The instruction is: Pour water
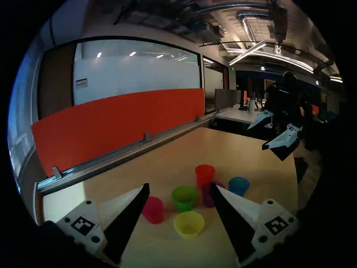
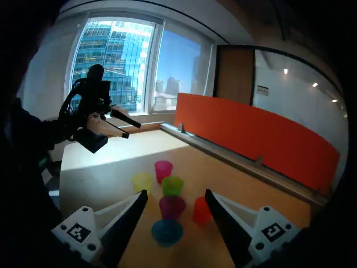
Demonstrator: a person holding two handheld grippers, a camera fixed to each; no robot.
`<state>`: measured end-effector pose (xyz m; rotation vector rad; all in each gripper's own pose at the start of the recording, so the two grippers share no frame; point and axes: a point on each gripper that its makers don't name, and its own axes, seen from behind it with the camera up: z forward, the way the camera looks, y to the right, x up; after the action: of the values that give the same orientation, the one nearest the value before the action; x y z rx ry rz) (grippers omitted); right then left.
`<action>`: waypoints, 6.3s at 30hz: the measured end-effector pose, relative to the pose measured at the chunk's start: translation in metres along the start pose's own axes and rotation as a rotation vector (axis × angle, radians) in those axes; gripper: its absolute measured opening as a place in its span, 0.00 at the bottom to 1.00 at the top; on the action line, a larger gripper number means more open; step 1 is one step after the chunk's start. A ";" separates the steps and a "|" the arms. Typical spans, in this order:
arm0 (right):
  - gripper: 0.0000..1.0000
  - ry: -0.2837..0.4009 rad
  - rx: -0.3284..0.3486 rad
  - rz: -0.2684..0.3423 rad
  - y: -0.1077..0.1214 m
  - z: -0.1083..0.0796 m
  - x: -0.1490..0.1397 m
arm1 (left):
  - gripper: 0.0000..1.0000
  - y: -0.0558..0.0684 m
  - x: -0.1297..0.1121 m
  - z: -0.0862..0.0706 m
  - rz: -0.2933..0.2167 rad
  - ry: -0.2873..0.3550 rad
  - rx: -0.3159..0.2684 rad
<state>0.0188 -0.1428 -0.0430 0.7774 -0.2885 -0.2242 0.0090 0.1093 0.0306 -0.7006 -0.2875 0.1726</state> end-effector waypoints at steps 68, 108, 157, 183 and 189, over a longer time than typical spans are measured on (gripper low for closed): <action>1.00 -0.222 0.093 0.073 -0.018 0.049 -0.138 | 1.00 0.018 -0.111 0.132 0.078 -0.363 -0.156; 1.00 -0.237 0.101 0.092 -0.018 0.061 -0.151 | 1.00 0.022 -0.134 0.181 0.068 -0.399 -0.168; 0.92 -0.233 0.073 0.075 -0.014 0.082 -0.157 | 0.87 0.023 -0.115 0.160 0.038 -0.338 -0.155; 0.92 -0.068 0.012 0.051 -0.018 0.045 -0.075 | 0.87 0.035 -0.026 0.085 -0.006 -0.069 -0.081; 0.92 -0.022 0.006 0.049 -0.023 0.037 -0.055 | 0.87 0.036 -0.011 0.067 -0.032 -0.008 -0.069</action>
<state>-0.0476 -0.1662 -0.0435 0.7734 -0.3283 -0.1861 -0.0251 0.1747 0.0533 -0.7634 -0.3137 0.1356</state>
